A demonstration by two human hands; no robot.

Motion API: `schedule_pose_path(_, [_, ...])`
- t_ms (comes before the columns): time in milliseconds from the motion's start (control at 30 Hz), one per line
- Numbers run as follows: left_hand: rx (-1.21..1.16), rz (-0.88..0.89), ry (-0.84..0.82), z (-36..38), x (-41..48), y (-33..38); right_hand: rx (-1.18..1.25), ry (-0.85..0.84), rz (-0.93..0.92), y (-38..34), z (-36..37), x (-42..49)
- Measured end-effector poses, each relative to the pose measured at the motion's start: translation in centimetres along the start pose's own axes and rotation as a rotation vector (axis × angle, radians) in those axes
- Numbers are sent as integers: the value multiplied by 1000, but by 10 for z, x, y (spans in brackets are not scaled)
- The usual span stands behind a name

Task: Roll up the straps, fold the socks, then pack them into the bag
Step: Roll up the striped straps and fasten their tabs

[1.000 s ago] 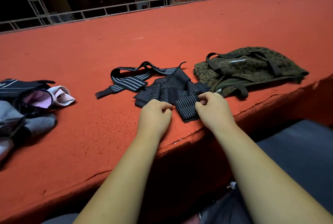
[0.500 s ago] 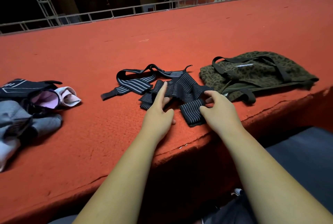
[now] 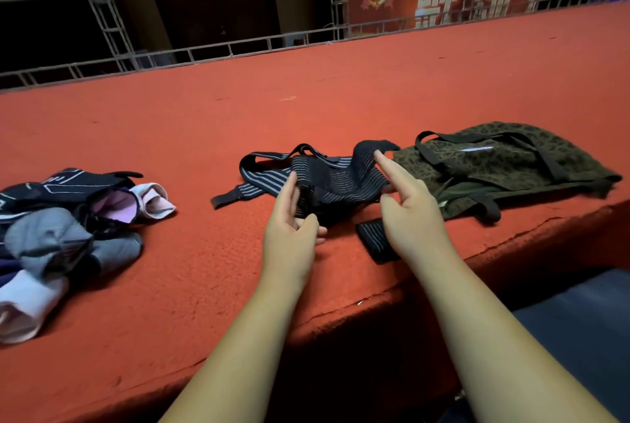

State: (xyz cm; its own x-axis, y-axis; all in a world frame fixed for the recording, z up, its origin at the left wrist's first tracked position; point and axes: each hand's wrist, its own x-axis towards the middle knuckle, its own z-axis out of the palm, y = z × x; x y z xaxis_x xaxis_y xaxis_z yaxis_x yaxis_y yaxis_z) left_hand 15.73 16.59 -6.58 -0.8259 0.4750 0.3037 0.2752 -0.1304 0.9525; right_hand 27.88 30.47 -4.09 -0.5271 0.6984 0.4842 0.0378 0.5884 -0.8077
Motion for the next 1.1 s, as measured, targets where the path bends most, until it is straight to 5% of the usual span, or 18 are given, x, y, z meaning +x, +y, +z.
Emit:
schedule_pose_path(167, [135,135,217,-57,5,15,216,-139,-131,-31,40,-12])
schedule_pose_path(300, [285,149,384,-103,-3,23,100,-209,-204,-45,79,-25])
schedule_pose_path(433, [476,108,377,-139,-16,2,-157,-303,-269,-44,115,-37])
schedule_pose_path(667, [793,-47,264,-180,-21,-23,-81,-298,-231,-46,143,-43])
schedule_pose_path(800, [750,-88,211,-192,-19,-16,176,-406,-26,-58,142,-44])
schedule_pose_path(933, [719,61,168,-195,-14,-5,298,-495,-48,-68,143,-50])
schedule_pose_path(1100, [214,-106,-24,-188,-15,10,271,-548,-174,-74,148,-63])
